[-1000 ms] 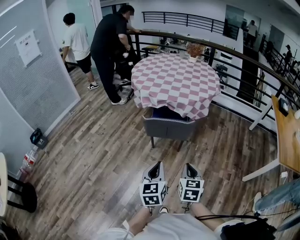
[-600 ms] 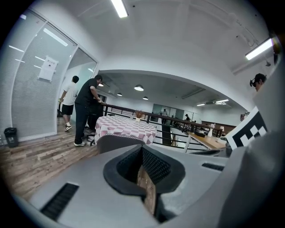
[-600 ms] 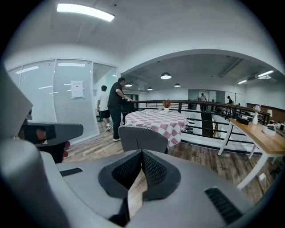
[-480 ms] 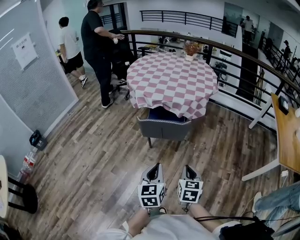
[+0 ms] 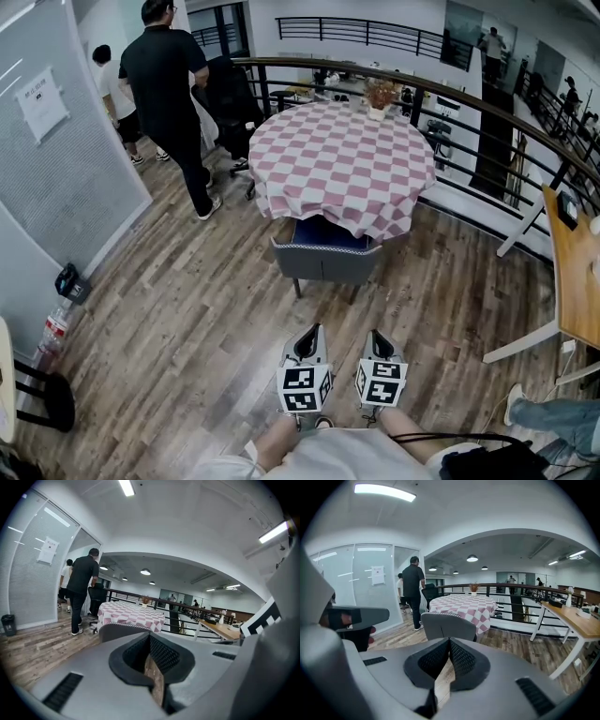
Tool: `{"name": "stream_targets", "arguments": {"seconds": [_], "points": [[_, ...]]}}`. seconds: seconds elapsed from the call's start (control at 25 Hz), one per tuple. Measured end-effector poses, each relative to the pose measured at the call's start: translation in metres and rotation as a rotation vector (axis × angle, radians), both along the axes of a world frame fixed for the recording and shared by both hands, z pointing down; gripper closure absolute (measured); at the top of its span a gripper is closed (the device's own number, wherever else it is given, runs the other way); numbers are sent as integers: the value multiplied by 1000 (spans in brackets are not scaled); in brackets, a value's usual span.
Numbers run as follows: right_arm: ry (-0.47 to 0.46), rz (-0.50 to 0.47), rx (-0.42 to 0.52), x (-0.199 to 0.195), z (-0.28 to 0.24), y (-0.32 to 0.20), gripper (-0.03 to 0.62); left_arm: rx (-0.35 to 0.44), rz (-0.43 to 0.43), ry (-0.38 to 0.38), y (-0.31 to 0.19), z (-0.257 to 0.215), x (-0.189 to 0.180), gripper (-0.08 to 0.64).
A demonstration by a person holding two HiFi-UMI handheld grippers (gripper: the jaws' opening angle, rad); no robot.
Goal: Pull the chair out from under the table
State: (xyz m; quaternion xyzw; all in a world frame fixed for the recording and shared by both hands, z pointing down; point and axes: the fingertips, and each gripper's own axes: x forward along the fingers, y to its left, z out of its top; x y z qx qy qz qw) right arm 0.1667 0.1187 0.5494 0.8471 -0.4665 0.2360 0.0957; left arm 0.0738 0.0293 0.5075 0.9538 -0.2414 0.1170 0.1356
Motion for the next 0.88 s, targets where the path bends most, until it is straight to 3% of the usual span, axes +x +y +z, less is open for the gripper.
{"name": "stream_targets", "arguments": {"seconds": [0.88], "points": [[15,-13,-21,49,-8,-128,574,1,61,14,-123,-3,73,561]]}}
